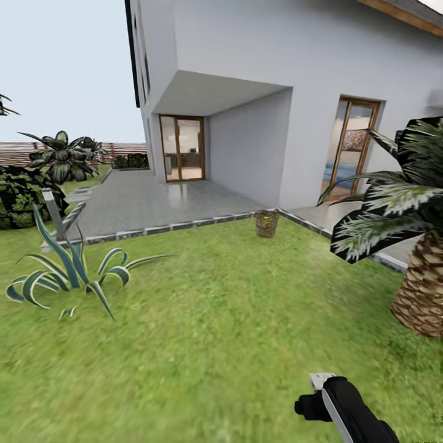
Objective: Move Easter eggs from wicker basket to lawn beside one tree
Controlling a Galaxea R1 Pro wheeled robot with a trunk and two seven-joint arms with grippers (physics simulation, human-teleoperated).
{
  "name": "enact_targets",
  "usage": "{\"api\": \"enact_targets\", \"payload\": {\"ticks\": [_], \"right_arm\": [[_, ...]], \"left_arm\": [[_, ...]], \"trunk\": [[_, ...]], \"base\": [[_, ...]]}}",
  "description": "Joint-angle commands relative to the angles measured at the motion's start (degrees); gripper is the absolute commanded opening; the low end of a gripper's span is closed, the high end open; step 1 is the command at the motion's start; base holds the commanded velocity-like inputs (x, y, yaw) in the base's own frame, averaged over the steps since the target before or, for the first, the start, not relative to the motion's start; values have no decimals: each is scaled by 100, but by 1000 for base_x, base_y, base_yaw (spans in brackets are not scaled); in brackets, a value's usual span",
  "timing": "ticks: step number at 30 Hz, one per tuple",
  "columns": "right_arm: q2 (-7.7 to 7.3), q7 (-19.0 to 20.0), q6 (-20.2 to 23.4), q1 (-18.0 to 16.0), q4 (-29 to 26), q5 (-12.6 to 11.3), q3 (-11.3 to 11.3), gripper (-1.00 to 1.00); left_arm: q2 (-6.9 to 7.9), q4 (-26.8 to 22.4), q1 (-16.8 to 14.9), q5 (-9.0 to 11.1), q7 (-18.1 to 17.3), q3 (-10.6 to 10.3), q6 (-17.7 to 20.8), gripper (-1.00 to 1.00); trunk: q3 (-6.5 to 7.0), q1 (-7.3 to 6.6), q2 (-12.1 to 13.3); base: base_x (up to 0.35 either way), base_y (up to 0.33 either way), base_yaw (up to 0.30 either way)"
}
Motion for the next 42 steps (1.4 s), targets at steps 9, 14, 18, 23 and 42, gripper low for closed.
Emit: {"api": "enact_targets", "payload": {"ticks": [9, 14, 18, 23, 42], "right_arm": [[-7, -21, 25, -8, 19, -35, 27, 100], [-71, -12, 18, -5, 58, 221, 63, 100], [-114, -4, 6, -6, 130, 624, 47, 100], [-113, -5, -11, -5, 139, 729, 60, 100], [-79, 3, -14, -7, 146, 661, 19, 100]], "left_arm": [[-2, 7, -1, 12, -4, 14, 15, 100], [-2, 8, -1, -4, 4, 14, 14, 100], [-2, 8, -1, -7, 8, 14, 14, 100], [-2, 6, -1, -13, 12, 14, 14, 100], [-4, 8, -1, -14, 14, 13, 14, 100]], "trunk": [[-7, 4, -3], [-7, 4, -3], [-7, 4, -3], [-7, 4, -3], [-7, 4, -3]], "base": [[342, 0, -94], [342, 0, -2], [342, 0, 0], [342, 0, 0], [342, 0, -18]]}}
